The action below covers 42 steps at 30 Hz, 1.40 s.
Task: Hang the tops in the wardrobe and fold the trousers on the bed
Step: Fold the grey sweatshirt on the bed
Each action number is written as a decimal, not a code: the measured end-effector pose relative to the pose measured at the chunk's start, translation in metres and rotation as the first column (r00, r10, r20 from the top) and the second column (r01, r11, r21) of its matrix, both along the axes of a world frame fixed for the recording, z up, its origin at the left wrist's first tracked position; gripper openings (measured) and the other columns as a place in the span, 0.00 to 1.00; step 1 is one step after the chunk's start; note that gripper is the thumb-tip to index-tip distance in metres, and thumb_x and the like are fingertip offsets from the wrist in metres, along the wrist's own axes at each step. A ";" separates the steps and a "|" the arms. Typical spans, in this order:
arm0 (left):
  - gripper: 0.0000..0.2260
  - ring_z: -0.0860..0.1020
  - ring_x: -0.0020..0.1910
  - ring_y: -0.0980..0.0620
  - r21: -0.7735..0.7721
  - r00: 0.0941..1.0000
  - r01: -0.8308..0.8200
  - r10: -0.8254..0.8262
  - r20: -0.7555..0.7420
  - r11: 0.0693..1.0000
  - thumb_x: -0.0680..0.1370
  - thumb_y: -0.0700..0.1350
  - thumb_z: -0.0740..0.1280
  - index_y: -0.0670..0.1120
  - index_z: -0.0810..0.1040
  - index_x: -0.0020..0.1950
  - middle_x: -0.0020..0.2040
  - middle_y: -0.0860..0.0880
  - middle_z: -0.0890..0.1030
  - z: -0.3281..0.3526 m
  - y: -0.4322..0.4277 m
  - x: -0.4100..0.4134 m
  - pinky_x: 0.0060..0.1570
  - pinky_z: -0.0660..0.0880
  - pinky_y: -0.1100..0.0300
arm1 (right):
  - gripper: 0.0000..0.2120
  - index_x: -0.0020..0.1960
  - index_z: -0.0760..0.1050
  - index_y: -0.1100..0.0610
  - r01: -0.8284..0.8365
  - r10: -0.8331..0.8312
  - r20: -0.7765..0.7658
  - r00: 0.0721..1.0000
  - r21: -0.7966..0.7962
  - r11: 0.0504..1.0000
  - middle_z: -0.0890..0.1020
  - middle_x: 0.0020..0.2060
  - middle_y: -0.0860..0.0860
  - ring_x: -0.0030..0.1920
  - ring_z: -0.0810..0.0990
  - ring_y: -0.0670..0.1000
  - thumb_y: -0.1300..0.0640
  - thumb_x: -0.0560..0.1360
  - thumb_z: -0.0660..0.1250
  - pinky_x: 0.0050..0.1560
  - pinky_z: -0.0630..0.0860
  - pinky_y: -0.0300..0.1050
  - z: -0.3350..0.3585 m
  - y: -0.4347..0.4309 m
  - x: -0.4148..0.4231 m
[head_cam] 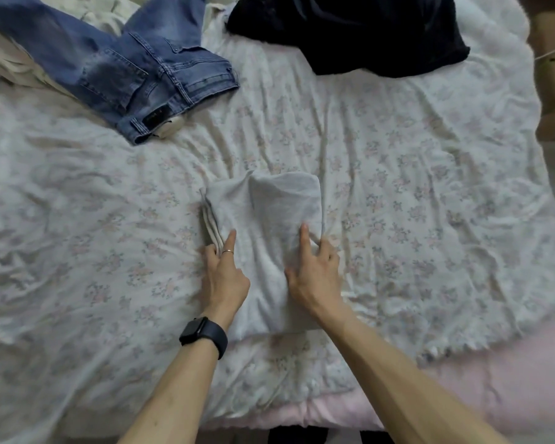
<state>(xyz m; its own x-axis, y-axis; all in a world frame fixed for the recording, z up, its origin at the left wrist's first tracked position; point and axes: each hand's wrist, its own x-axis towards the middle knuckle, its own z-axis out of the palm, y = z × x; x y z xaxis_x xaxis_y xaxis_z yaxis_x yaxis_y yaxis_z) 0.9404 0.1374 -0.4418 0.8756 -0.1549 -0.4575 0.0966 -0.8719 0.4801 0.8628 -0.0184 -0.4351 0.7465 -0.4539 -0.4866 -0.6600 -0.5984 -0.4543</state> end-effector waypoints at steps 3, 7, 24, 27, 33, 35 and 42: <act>0.38 0.66 0.73 0.41 -0.031 0.987 -0.124 0.120 -0.105 0.992 0.78 0.31 0.60 0.61 0.56 0.81 0.78 0.44 0.54 0.003 -0.005 -0.001 0.55 0.70 0.64 | 0.45 0.80 0.42 0.37 -0.018 0.018 0.026 0.999 -0.018 1.000 0.56 0.76 0.56 0.71 0.61 0.65 0.42 0.76 0.69 0.68 0.69 0.65 0.000 -0.011 -0.007; 0.38 0.74 0.58 0.39 0.117 0.996 0.049 -0.039 -0.085 0.992 0.78 0.32 0.57 0.60 0.51 0.82 0.69 0.42 0.66 0.011 -0.012 -0.006 0.53 0.77 0.52 | 0.46 0.81 0.42 0.37 -0.015 0.014 0.034 0.999 0.050 0.999 0.55 0.77 0.56 0.73 0.61 0.66 0.40 0.75 0.69 0.71 0.65 0.62 -0.006 -0.021 -0.013; 0.26 0.75 0.56 0.42 0.532 0.909 0.293 -0.404 0.103 0.794 0.84 0.39 0.55 0.48 0.55 0.82 0.78 0.44 0.59 0.039 -0.056 -0.059 0.42 0.81 0.49 | 0.41 0.82 0.43 0.45 -0.197 0.211 0.134 0.968 -0.115 0.974 0.58 0.72 0.56 0.61 0.65 0.62 0.60 0.77 0.62 0.49 0.74 0.55 0.021 -0.005 -0.026; 0.25 0.73 0.61 0.41 0.511 0.937 0.223 -0.327 0.123 0.830 0.83 0.39 0.58 0.48 0.59 0.80 0.76 0.45 0.60 0.077 -0.056 -0.075 0.44 0.80 0.48 | 0.41 0.82 0.47 0.48 -0.288 0.318 0.154 0.935 -0.193 0.938 0.61 0.71 0.58 0.59 0.66 0.63 0.60 0.76 0.64 0.50 0.74 0.57 0.057 -0.010 -0.030; 0.33 0.73 0.61 0.43 0.456 0.927 -0.092 -0.090 0.363 0.885 0.83 0.40 0.57 0.53 0.43 0.83 0.77 0.47 0.59 0.196 -0.063 -0.105 0.43 0.78 0.48 | 0.33 0.81 0.59 0.53 -0.415 0.506 0.360 0.784 -0.303 0.858 0.69 0.69 0.62 0.57 0.72 0.67 0.61 0.77 0.61 0.42 0.77 0.59 0.180 -0.027 -0.030; 0.31 0.73 0.61 0.43 0.424 0.889 -0.215 -0.003 0.457 0.880 0.84 0.41 0.56 0.54 0.45 0.83 0.77 0.48 0.60 0.246 -0.065 -0.117 0.41 0.77 0.48 | 0.28 0.78 0.66 0.55 -0.446 0.553 0.456 0.697 -0.328 0.833 0.73 0.66 0.64 0.53 0.75 0.68 0.57 0.78 0.54 0.41 0.78 0.60 0.238 -0.029 -0.033; 0.31 0.78 0.56 0.39 0.249 0.570 -0.590 0.178 0.802 0.768 0.79 0.38 0.67 0.49 0.62 0.81 0.71 0.43 0.72 0.445 -0.045 -0.187 0.43 0.81 0.48 | 0.27 0.78 0.66 0.58 -0.561 0.627 0.731 0.269 -0.410 0.719 0.73 0.66 0.68 0.55 0.75 0.70 0.56 0.80 0.49 0.50 0.76 0.62 0.425 -0.005 -0.060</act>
<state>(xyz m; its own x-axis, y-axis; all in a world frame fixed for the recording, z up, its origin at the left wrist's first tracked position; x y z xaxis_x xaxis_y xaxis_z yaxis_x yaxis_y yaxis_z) 0.7536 0.0927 0.0030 0.8522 0.3187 0.4150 0.2956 -0.9477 0.1206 0.8032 -0.0237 -0.0097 0.8366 0.2870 0.4666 0.5133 -0.7082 -0.4848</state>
